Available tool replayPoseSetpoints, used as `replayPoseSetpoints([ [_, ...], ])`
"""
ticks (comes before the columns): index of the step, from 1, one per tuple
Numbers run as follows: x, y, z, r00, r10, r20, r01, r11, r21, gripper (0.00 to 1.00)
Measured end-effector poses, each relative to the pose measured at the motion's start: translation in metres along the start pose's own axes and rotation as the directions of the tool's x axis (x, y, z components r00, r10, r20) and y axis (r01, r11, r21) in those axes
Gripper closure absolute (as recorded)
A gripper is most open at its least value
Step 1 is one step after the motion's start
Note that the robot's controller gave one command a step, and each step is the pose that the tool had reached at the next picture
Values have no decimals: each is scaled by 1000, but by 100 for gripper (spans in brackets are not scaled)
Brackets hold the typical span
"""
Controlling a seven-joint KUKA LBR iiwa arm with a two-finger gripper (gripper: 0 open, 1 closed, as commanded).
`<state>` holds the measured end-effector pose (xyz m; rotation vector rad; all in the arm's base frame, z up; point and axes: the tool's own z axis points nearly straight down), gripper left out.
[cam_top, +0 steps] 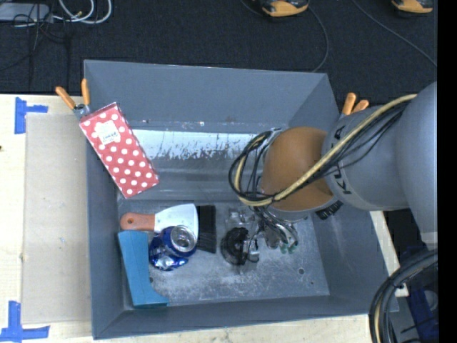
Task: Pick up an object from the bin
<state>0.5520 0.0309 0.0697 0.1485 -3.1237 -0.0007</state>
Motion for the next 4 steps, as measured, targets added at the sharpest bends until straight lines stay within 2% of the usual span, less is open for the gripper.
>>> replayPoseSetpoints([
  [4,0,0,0,1000,4,0,-4,1000,0,100],
])
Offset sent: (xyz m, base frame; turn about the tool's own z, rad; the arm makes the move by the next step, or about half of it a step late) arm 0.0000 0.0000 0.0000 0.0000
